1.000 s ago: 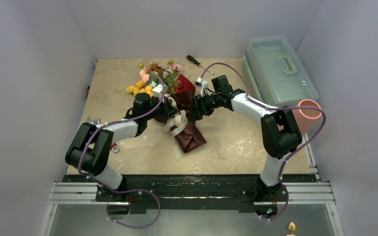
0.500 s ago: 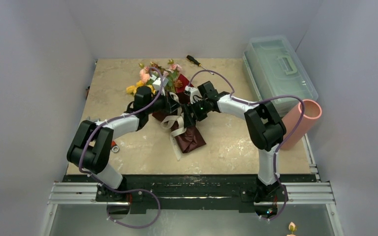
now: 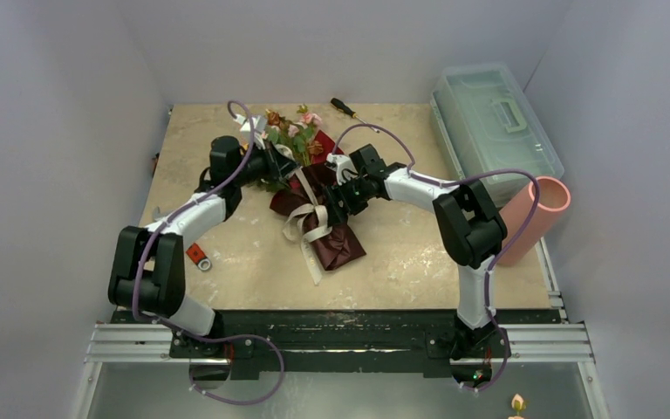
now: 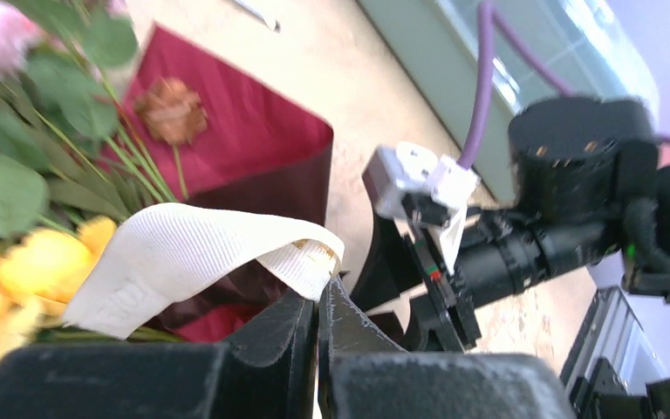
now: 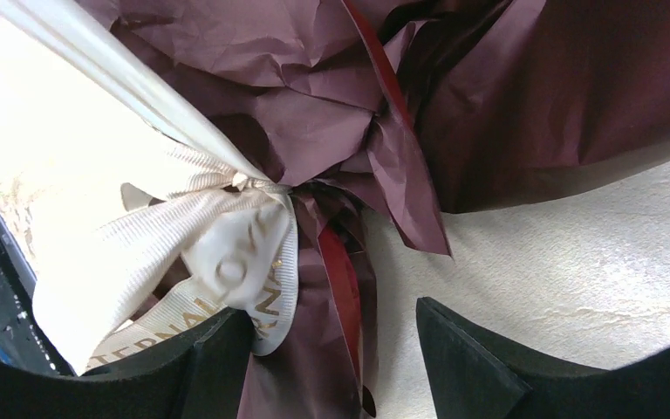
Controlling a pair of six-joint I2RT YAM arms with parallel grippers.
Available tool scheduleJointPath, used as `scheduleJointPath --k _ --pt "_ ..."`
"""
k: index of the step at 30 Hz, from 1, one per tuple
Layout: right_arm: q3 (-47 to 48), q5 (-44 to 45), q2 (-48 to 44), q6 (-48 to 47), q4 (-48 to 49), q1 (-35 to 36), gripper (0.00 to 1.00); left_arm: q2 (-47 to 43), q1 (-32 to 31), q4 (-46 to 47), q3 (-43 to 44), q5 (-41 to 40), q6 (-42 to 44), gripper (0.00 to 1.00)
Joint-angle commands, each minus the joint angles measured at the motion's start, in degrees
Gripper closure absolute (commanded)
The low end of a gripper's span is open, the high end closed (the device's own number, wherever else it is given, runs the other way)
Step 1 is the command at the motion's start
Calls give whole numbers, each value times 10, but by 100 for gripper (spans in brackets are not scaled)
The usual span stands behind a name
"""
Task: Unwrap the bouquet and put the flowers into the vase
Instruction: Untie the ribbon from the wrapping paper.
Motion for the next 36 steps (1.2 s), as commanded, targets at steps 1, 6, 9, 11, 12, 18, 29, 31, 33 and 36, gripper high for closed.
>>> scheduleJointPath --k 1,6,9,11,12,18,29,31,33,36 --pt "-1 41 7 -35 -23 2 30 -44 36 31 57 21 1 100" --pt "-3 42 6 -35 -24 2 29 -48 53 18 87 29 24 100" --pt "-3 42 6 -36 -25 3 30 -47 61 13 109 28 34 100" --pt "-3 41 5 -36 -26 2 30 -45 68 9 126 27 40 100" --pt "-2 41 5 -37 -27 2 30 -42 73 9 136 26 39 100" --pt "-4 39 6 -36 -26 2 30 -26 99 7 190 29 33 100" --pt "-10 37 3 -35 -23 2 30 -6 119 3 245 18 31 100" --pt "-10 37 3 -35 -21 2 30 -2 136 0 258 17 30 100" --pt "-11 37 3 -33 -20 2 30 4 143 -5 276 16 29 100" --pt "-13 38 3 -31 -18 2 30 19 153 -24 312 12 22 100"
